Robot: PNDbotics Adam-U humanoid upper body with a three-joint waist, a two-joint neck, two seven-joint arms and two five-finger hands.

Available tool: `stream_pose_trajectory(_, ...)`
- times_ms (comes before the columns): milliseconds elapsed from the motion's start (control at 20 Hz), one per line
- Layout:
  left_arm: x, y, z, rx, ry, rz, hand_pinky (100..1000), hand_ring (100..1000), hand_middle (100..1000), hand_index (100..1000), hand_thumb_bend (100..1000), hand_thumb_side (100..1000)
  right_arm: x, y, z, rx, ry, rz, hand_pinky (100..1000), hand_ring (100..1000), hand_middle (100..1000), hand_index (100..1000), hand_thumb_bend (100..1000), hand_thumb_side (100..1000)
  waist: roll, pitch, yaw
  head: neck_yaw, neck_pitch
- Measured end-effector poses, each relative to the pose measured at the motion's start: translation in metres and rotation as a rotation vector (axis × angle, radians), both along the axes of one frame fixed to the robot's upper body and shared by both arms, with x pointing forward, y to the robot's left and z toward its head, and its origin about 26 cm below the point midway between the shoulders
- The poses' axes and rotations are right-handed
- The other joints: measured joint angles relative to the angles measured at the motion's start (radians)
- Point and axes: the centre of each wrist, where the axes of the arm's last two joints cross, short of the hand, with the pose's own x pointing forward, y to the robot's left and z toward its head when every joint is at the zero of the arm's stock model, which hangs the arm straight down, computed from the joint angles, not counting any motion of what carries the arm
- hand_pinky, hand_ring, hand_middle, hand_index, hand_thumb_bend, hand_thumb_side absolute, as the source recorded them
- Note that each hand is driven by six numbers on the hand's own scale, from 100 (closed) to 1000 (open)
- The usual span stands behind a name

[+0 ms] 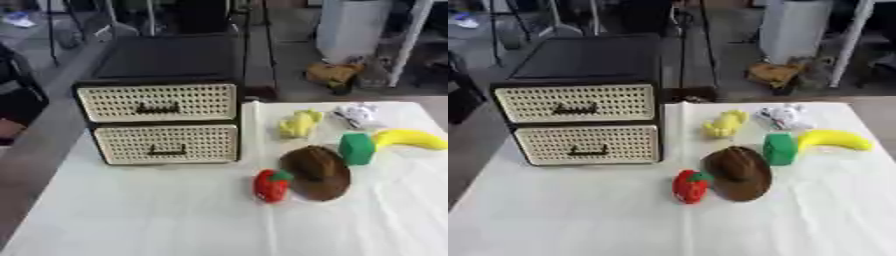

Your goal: Pick up objects from table and place into drawer.

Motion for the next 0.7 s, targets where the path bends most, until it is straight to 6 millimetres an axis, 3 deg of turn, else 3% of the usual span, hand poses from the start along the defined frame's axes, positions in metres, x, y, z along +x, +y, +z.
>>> stream_pose_trajectory(150,0.0001,-0.0004,0.0018,0.077,0.024,0.02,100,100,100,768,100,503,0.0,0.0,0.0,0.0,0.0,0.0,689,783,781,856,100,1000,-0.001,0.0,0.0,0.0,-0.002)
stream_pose_trajectory(700,-0.0017,0.0003,0.0087,0.444,0.063,0.058,100,100,100,835,100,513,0.0,0.0001,-0.0002,-0.003,0.005,-0.001,689,783,779,856,100,1000,0.002,-0.002,0.0,-0.003,-0.008)
